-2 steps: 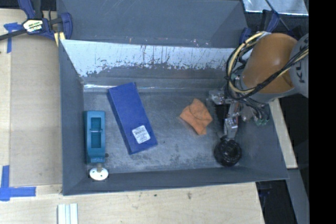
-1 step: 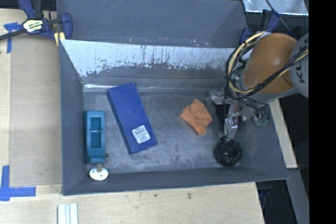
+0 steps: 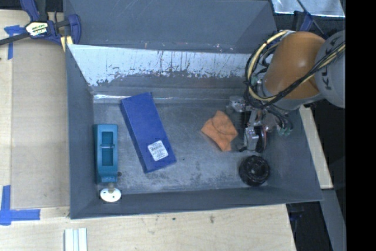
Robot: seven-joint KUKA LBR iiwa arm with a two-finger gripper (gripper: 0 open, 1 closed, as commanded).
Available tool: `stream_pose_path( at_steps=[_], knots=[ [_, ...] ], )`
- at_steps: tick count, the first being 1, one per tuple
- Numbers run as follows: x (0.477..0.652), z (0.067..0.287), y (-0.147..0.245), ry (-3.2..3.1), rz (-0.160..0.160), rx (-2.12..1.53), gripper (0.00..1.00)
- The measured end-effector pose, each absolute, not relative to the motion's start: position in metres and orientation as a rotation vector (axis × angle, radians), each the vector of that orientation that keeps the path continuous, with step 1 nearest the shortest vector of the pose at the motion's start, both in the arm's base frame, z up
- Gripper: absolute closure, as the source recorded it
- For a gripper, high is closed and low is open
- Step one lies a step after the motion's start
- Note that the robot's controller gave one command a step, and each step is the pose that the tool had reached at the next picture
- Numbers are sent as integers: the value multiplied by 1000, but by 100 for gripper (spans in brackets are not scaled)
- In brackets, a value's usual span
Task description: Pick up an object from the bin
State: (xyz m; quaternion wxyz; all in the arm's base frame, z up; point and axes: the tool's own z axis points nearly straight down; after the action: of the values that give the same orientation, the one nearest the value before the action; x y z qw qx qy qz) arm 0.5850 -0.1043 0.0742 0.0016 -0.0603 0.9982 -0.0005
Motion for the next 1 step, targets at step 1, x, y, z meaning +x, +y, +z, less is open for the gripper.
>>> stream_pose_path(
  at_steps=[1],
  knots=[
    [618,73,-76,3132,0,-185,0]
  ],
)
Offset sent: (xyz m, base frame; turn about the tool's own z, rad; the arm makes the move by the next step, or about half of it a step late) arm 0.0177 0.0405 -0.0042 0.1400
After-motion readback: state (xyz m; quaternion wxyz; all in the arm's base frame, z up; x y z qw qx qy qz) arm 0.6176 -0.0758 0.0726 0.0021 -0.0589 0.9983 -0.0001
